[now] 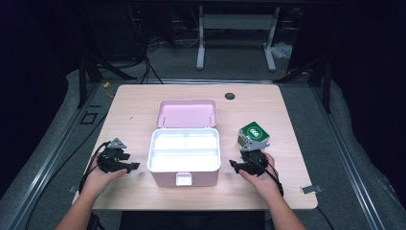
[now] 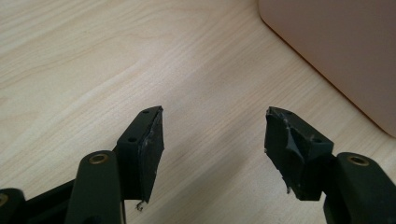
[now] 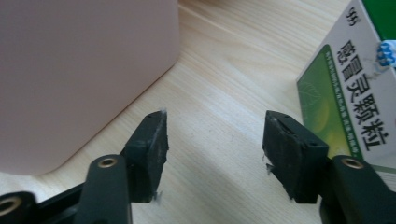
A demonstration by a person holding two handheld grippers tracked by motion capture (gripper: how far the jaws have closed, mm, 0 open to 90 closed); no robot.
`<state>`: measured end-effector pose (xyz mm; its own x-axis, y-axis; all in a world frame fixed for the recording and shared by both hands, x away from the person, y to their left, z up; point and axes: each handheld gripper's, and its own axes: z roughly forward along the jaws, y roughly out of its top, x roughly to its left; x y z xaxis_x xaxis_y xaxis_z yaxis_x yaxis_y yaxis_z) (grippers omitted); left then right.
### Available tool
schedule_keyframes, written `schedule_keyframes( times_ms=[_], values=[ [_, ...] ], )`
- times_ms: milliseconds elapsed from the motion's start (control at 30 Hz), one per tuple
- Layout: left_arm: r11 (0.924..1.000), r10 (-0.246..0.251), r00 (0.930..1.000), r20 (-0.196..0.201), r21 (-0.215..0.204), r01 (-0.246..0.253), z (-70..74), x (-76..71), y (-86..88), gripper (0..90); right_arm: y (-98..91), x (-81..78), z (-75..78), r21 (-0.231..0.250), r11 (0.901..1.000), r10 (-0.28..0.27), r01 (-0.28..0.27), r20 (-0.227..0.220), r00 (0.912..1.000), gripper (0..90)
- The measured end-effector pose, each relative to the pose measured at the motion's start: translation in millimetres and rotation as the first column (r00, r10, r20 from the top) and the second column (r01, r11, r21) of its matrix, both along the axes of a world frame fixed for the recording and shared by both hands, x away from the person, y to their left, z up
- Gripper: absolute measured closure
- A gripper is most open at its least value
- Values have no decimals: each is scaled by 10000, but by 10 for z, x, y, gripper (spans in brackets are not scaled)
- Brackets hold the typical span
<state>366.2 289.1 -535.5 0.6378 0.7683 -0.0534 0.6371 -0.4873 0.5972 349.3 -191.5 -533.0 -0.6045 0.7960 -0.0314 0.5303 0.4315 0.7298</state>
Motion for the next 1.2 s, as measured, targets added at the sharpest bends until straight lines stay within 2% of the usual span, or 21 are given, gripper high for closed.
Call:
schedule_keyframes(
  times_ms=[33,100,200,233,367,400,433,600,733,767,833,900,1033,1133,1167,1200],
  values=[
    [9999,-113,9999,-69,76,114,-5,11,1,377,-4,1,-4,-15,10000,-39,39,27,10000,359],
    [10000,-23,9999,-153,94,24,-13,11,-7,377,-11,0,-9,10,10000,-82,82,57,10000,343],
    [9997,-172,9997,-190,190,175,-16,9,-12,394,-51,-12,-5,268,9994,-235,238,-129,9996,333],
    [9994,-317,9993,-196,110,319,-4,-6,-12,409,-58,-18,2,230,9993,-293,297,-167,9994,335],
    [9997,-232,9997,-118,-24,232,14,-42,-7,421,-61,-27,23,248,9992,-303,308,-180,9994,354],
    [9995,-306,9994,-130,-35,306,17,-39,3,421,-58,-34,26,242,9994,-260,264,-154,9995,356],
    [9998,-178,9996,-208,-125,176,15,-44,2,420,-52,-40,25,231,9994,-265,269,-145,9995,358],
    [9998,-184,9996,-214,-59,183,4,-35,-2,416,-32,-35,17,104,9997,-237,238,-117,9997,371],
    [9997,-167,9994,-294,-182,162,6,-28,-2,416,-29,-22,8,223,9996,-176,181,-224,9996,374],
    [9995,-287,9991,-315,-159,282,14,-24,6,417,-27,-28,10,157,9995,-261,264,-229,9994,374],
    [9995,-189,9992,-365,-253,179,17,-32,2,417,-29,-33,11,181,9995,-251,254,-209,9995,374],
    [9990,-214,9993,-320,-405,201,46,-35,8,418,-32,-38,20,179,9995,-246,248,-157,9996,374],
    [9987,-247,9992,-300,-447,233,80,-24,17,428,-40,-38,28,145,9995,-276,278,-147,9995,374],
    [9983,-387,9989,-251,-436,376,174,5,21,442,-52,-41,41,237,9991,-334,337,-134,9994,374],
    [9971,-543,9984,-184,-543,533,253,27,17,455,-59,-47,51,296,9989,-361,365,-133,9993,374],
    [9971,-543,9984,-184,-543,533,253,27,17,456,-61,-47,52,300,9989,-355,359,-134,9993,374]
  ],
)
